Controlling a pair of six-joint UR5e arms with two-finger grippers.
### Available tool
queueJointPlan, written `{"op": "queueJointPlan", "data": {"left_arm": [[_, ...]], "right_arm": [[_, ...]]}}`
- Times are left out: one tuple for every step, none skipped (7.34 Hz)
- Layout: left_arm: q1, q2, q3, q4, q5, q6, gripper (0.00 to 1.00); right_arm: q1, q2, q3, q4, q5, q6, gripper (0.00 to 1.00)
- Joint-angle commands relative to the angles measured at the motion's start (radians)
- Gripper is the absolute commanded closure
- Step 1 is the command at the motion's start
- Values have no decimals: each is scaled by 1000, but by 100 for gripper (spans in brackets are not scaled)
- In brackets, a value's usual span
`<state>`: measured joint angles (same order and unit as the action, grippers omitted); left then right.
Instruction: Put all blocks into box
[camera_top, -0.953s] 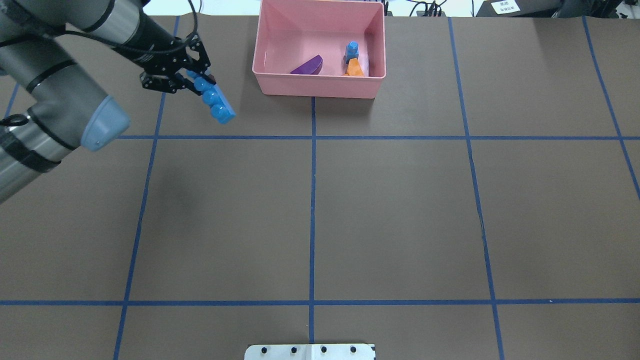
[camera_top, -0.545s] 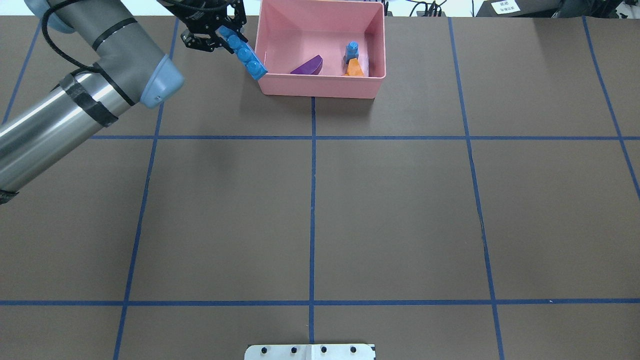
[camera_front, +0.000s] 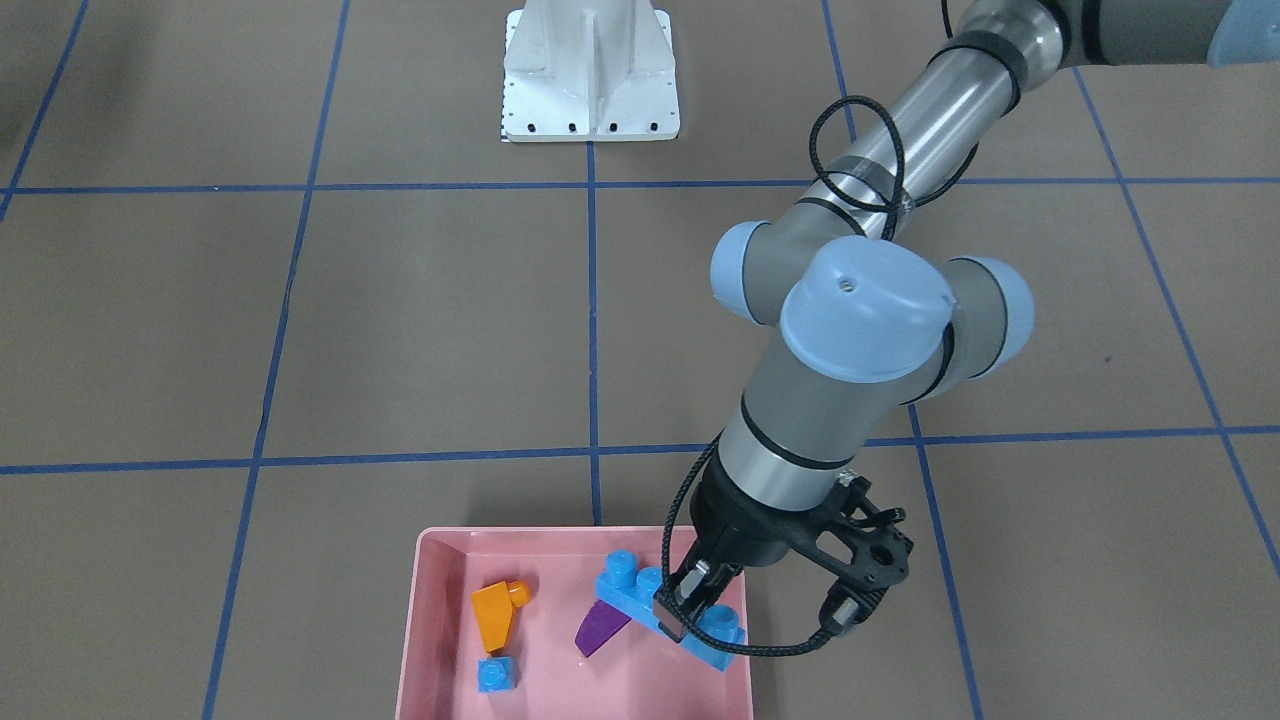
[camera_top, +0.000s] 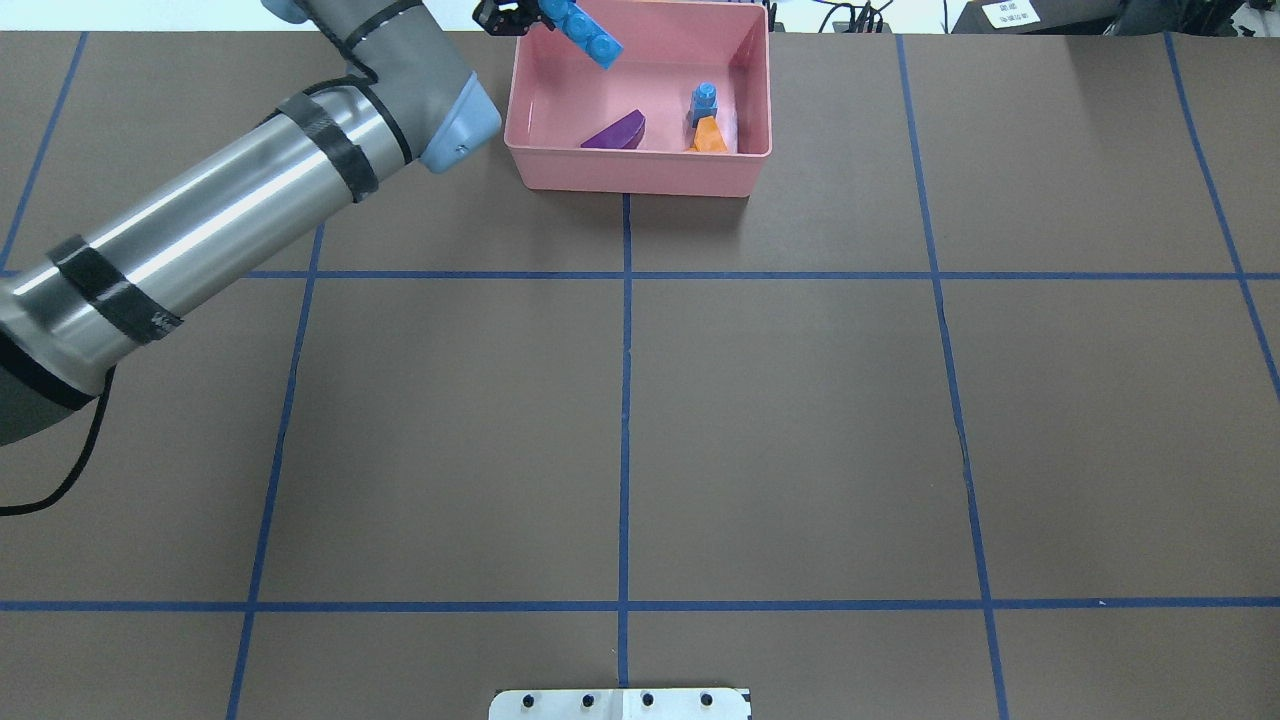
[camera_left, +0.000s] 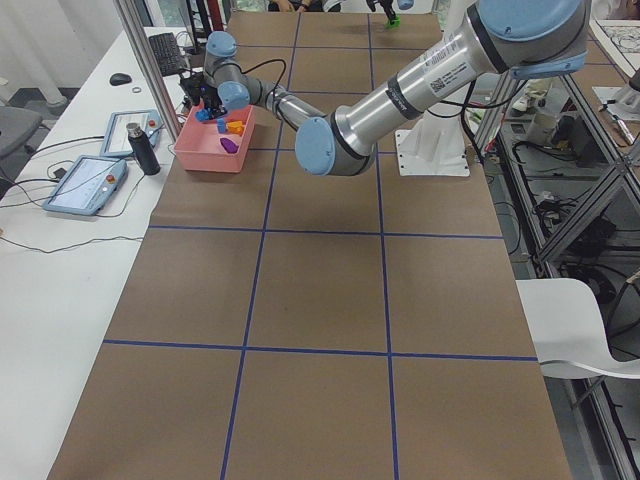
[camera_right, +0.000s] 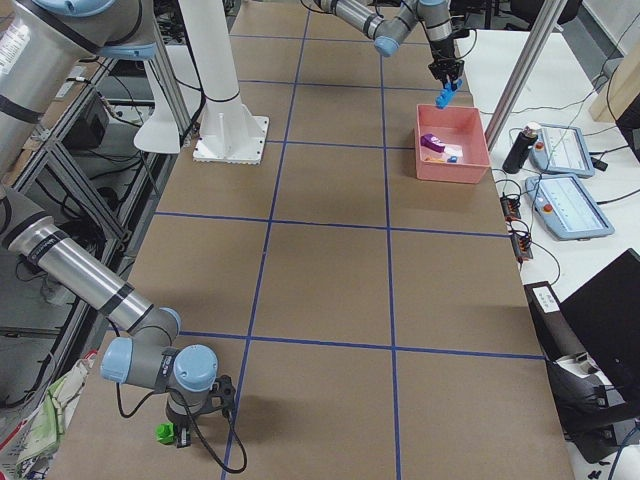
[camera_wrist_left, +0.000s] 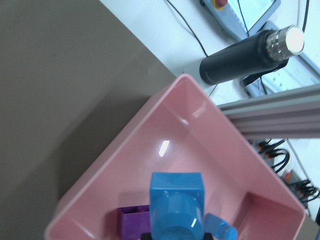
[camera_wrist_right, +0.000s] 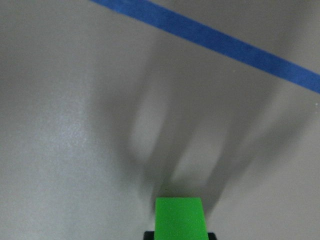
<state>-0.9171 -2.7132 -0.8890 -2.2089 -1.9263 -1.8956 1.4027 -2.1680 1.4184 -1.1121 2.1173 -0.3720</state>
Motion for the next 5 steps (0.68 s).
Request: {"op": "queueJointPlan", "data": {"left_arm": [[35, -36, 44, -34, 107, -108, 81], [55, -34, 42, -47, 107, -99, 1], [73, -34, 41, -51, 107, -97, 0], [81, -34, 36, -52, 109, -96, 0], [86, -33, 38, -52, 110, -91, 0]], "right_arm": [[36, -3, 17, -5, 7, -13, 100], [73, 4, 25, -12, 36, -62, 100], [96, 5, 39, -40, 46, -117, 100], [125, 37, 110, -145, 33, -146, 100], [181, 80, 199, -307, -8, -232, 100]]}}
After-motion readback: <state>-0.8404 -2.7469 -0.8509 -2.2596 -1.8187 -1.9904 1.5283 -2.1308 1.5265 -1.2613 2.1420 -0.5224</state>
